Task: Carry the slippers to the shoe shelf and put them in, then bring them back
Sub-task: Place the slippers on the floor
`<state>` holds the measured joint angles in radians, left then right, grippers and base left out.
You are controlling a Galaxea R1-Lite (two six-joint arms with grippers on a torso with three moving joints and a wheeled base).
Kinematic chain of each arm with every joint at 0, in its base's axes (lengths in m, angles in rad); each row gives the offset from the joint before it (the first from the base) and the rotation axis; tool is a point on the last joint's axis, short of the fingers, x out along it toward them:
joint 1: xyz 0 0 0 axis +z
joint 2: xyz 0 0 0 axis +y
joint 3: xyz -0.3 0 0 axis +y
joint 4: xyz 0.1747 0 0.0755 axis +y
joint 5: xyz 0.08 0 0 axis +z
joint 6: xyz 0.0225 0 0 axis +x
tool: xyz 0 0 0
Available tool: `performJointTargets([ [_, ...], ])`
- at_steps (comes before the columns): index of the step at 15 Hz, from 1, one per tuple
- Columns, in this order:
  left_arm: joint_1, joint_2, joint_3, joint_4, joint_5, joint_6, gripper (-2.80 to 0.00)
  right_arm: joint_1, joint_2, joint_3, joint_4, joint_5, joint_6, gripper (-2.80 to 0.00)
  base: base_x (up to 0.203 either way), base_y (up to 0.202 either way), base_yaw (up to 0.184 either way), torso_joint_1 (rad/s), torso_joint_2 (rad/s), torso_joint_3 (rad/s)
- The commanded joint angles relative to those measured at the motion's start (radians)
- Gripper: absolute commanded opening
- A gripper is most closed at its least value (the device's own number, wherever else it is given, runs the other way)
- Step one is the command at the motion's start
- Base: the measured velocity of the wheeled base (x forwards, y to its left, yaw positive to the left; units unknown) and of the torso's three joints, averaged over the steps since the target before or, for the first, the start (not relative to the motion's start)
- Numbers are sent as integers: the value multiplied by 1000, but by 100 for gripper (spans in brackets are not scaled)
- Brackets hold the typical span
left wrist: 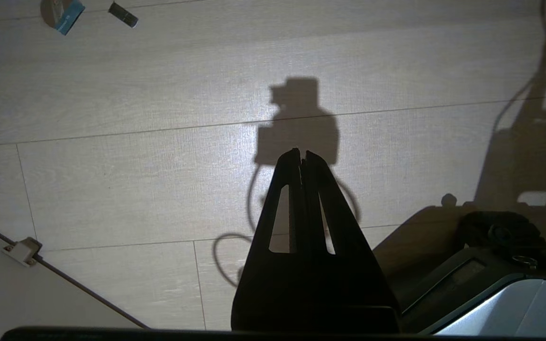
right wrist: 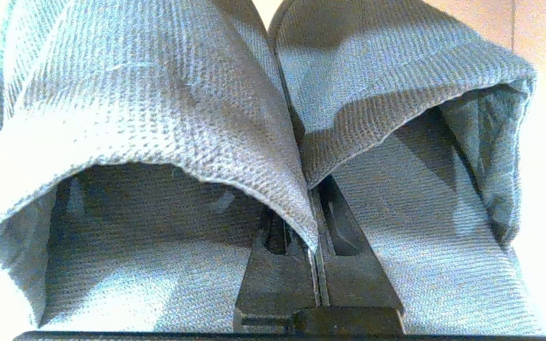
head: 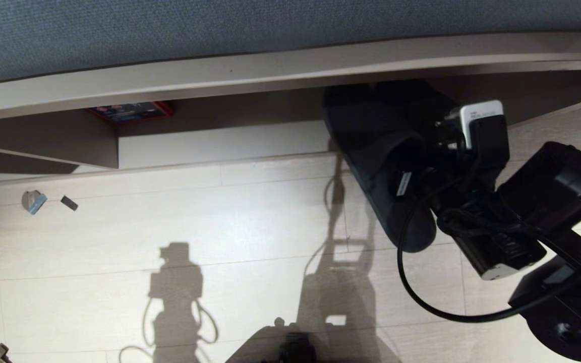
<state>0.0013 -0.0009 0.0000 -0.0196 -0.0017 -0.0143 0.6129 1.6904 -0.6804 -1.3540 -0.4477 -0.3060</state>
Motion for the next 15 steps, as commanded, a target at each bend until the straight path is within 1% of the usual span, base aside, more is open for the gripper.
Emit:
performJointTargets([
  [1, 0, -1, 8, 0, 0, -1, -280, 14, -116, 106, 6, 8, -5, -280, 0, 0, 0, 0, 0, 0],
  [5, 0, -1, 8, 0, 0, -1, -280, 37, -287, 222, 108, 23, -4, -280, 0, 0, 0, 0, 0, 0],
  [8, 0, -1, 8, 0, 0, 0, -280, 47, -456, 259, 247, 22, -1, -280, 0, 0, 0, 0, 0, 0],
  [12, 0, -1, 8, 0, 0, -1, -280, 49, -723, 261, 534, 21, 5, -280, 0, 0, 0, 0, 0, 0],
  [15, 0, -1, 8, 0, 0, 2, -280, 48, -945, 225, 796, 3, 23, -280, 0, 0, 0, 0, 0, 0],
])
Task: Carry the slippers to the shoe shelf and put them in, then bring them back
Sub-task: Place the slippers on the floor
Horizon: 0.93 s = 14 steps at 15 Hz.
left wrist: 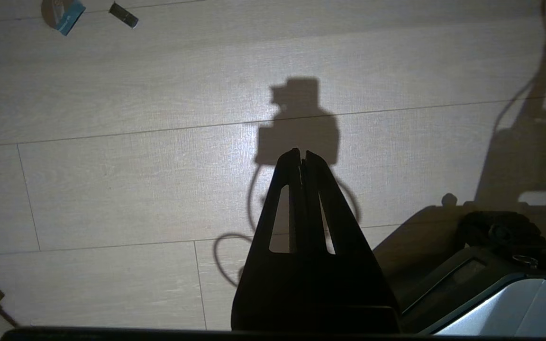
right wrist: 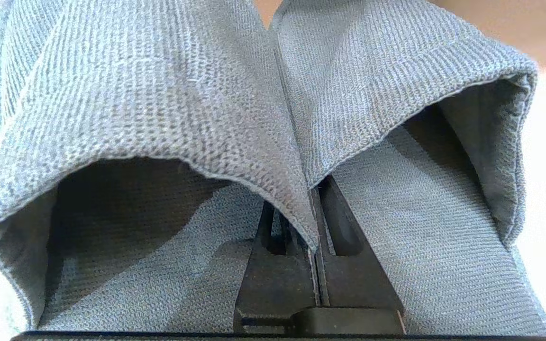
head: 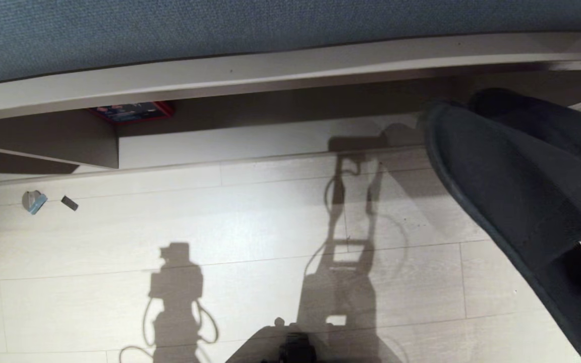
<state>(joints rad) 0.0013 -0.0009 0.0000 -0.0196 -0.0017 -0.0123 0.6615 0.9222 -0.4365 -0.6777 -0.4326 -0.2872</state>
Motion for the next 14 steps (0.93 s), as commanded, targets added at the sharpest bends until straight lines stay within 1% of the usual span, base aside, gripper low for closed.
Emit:
performJointTargets([
  [1, 2, -1, 8, 0, 0, -1, -280, -1, -249, -40, 208, -35, 18, -280, 0, 0, 0, 0, 0, 0],
  [2, 0, -1, 8, 1, 2, 6, -280, -17, -317, -60, 292, -56, 32, -280, 0, 0, 0, 0, 0, 0],
  [5, 2, -1, 8, 1, 0, 5, -280, -187, -421, -93, 401, -57, 55, -280, 0, 0, 0, 0, 0, 0],
  [6, 2, -1, 8, 1, 0, 6, -280, -212, -440, -104, 422, -55, 59, -280, 0, 0, 0, 0, 0, 0],
  [9, 0, -1, 8, 1, 0, 3, -280, -248, -444, -146, 463, -54, 75, -280, 0, 0, 0, 0, 0, 0],
  [11, 0, -1, 8, 1, 0, 5, -280, -309, -444, -191, 480, -54, 80, -280, 0, 0, 0, 0, 0, 0],
  [14, 2, -1, 8, 1, 0, 5, -280, -487, -462, -231, 513, -52, 82, -280, 0, 0, 0, 0, 0, 0],
])
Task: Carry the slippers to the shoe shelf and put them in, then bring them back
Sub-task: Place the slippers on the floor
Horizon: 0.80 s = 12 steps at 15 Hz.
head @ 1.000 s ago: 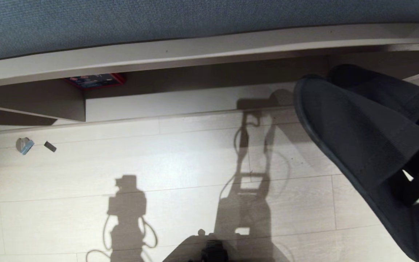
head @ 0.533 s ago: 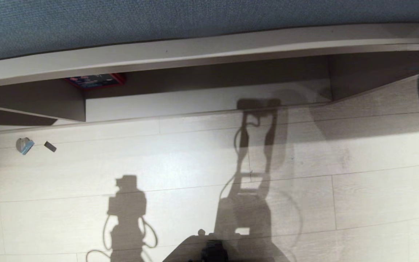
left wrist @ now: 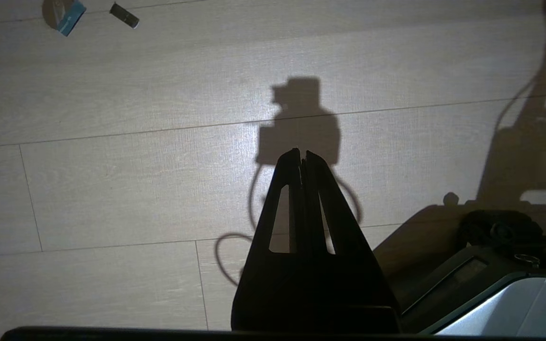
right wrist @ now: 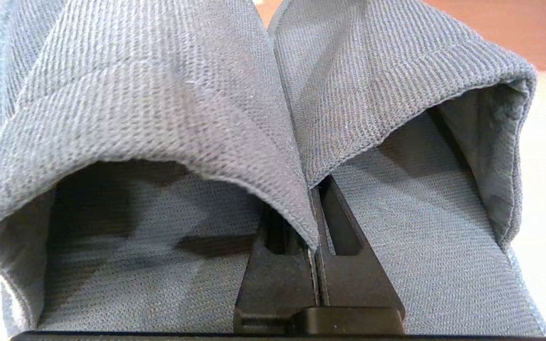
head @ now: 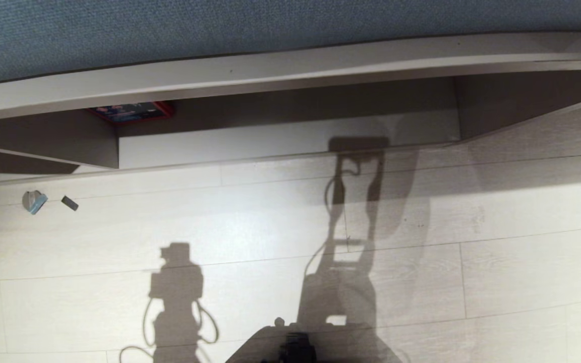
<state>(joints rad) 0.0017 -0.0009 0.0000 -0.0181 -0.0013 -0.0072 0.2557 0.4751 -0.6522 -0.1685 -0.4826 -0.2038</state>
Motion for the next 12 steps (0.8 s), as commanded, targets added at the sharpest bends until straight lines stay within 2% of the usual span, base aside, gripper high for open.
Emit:
performJointTargets([
  [1, 0, -1, 8, -1, 0, -1, -280, -128, -42, -11, 9, 2, 8, -280, 0, 0, 0, 0, 0, 0],
  [4, 0, -1, 8, 0, 0, -2, -280, -236, -140, 31, 97, 24, 103, -280, 0, 0, 0, 0, 0, 0],
  [6, 0, -1, 8, 0, 0, -1, -280, -281, -214, 54, 186, 91, 133, -280, 0, 0, 0, 0, 0, 0],
  [8, 0, -1, 8, -1, 0, -2, -280, -269, -302, 136, 292, 169, 140, -280, 0, 0, 0, 0, 0, 0],
  [12, 0, -1, 8, 0, 0, -3, -280, -255, -385, 333, 321, 309, 136, -280, 0, 0, 0, 0, 0, 0],
])
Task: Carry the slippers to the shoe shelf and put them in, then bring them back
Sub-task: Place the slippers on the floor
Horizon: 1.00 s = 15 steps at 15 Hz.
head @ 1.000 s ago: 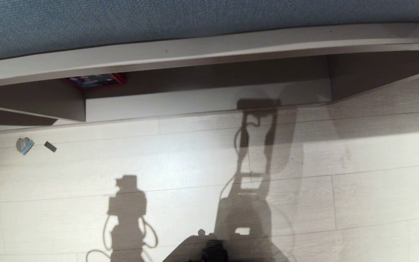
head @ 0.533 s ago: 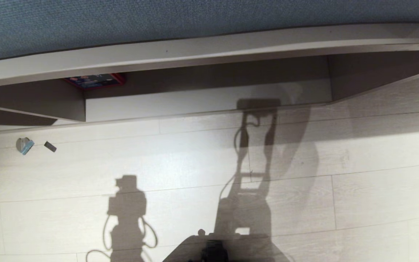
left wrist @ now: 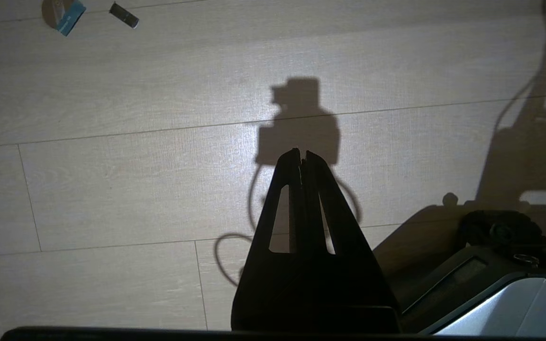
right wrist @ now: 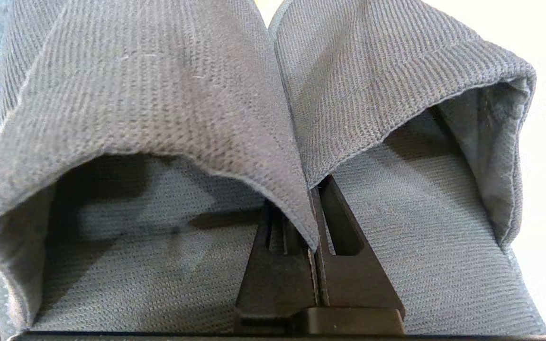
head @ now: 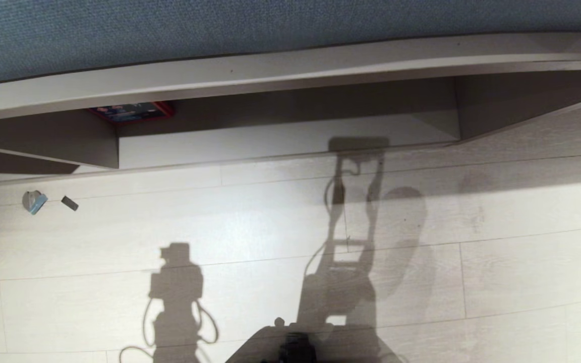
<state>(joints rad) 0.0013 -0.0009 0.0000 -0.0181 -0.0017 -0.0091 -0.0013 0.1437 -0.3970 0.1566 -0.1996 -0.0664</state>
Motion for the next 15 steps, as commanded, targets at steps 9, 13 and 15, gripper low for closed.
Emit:
performJointTargets([
  [9, 0, -1, 8, -2, 0, -6, -280, 3, -142, 397, -158, 215, -15, -280, 0, 0, 0, 0, 0, 0],
  [13, 2, -1, 8, -2, 0, -6, -280, 2, -142, 397, -155, 215, -15, -280, 0, 0, 0, 0, 0, 0],
  [15, 0, -1, 8, -2, 0, -6, -280, 2, -142, 397, -155, 215, -17, -280, 0, 0, 0, 1, 3, 79],
])
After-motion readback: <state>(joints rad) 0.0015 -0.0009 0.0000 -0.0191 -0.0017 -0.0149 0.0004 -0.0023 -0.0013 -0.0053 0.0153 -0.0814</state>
